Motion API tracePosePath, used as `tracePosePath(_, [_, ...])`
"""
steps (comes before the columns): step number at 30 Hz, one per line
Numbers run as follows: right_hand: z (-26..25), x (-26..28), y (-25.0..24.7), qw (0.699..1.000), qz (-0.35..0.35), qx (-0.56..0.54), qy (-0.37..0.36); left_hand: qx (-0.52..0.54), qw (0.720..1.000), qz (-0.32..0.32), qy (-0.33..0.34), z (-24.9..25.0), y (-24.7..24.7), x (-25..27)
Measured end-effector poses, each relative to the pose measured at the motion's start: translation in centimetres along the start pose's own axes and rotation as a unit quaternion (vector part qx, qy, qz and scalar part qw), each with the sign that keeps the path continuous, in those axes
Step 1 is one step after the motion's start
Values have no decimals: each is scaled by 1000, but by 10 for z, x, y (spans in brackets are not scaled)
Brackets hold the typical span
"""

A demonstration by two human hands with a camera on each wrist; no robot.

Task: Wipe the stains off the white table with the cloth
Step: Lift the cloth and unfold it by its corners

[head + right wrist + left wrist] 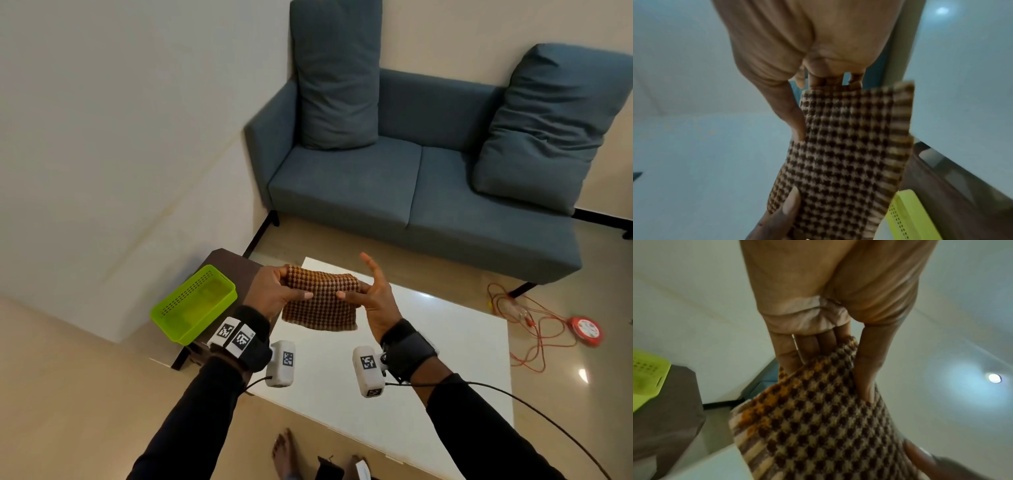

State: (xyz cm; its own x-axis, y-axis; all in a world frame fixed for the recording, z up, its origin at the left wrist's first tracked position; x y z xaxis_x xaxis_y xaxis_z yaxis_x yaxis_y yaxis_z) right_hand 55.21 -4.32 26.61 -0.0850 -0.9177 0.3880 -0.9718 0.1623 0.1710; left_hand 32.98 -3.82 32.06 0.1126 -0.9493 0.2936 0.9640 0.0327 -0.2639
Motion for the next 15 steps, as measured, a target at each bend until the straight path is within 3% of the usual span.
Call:
tracePosePath(4, [-14,-2,7,987,-59,142,-46,-71,993,94,32,1,-11,1])
tracePosePath(8, [-31,-6,26,929,-59,335,-146,-102,980,153,76,5,-22,10])
tracePosePath(11, [-51,-14,43,891,-56,401,-206,-89,977,179,81,4,-41,16])
tracePosePath(12, [-56,-17,52,897,-65,390,-200,-81,978,169,88,3,-47,17])
tracePosePath(15, [-68,-23,81,951,-117,252,-137,-5,985,152,85,-11,-69,7])
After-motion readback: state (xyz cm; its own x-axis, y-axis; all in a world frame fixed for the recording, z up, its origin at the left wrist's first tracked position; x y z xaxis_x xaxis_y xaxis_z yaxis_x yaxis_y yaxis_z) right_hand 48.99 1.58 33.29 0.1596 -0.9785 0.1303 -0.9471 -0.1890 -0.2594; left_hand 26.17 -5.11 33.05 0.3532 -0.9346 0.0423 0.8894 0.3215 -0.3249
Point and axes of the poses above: each hand's wrist, its own x-axis away from the middle knuckle, its own y-axis out of the palm, z = x × y, the point moved 7 cm from there along -x, towards the middle knuckle, and after that the axes turned 9 degrees about z, right-handed, at the moved point
